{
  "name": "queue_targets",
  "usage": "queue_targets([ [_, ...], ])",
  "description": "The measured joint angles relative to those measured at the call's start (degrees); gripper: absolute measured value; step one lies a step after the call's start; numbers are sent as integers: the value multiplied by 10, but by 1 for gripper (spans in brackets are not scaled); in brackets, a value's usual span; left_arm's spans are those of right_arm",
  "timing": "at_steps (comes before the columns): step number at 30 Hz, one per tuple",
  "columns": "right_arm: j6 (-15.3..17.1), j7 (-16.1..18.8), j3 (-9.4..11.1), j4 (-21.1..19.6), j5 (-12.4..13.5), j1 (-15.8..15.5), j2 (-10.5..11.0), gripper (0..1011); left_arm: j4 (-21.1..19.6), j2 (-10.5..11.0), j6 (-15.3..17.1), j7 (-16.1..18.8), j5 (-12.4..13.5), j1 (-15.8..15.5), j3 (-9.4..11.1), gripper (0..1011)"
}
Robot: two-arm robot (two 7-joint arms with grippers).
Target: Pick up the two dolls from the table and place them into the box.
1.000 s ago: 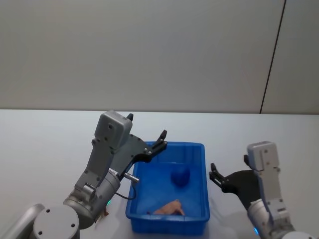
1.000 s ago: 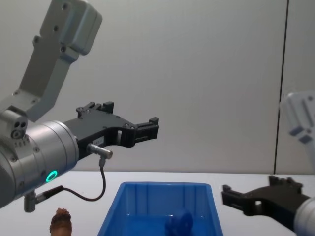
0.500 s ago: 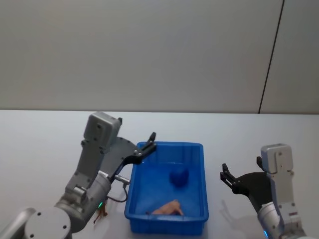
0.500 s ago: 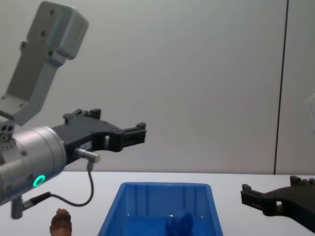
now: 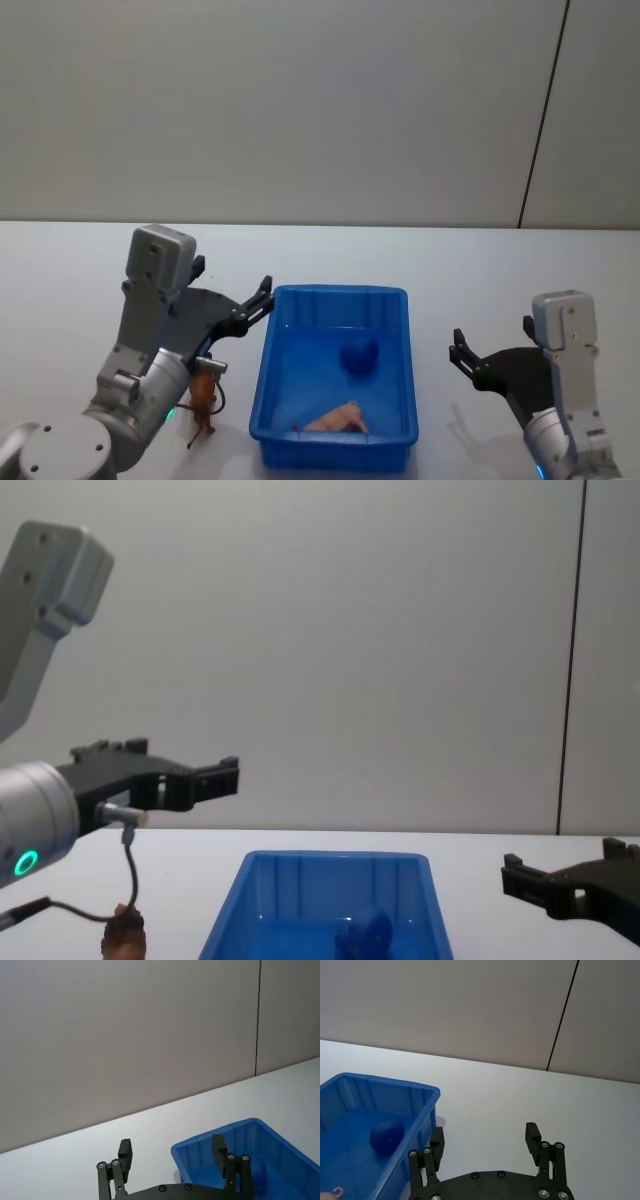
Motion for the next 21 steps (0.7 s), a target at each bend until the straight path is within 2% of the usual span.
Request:
queue_targets([
  [21, 0, -3, 1, -3, 1, -3, 2, 1000, 49, -9, 73, 17, -90, -12, -22, 1001],
])
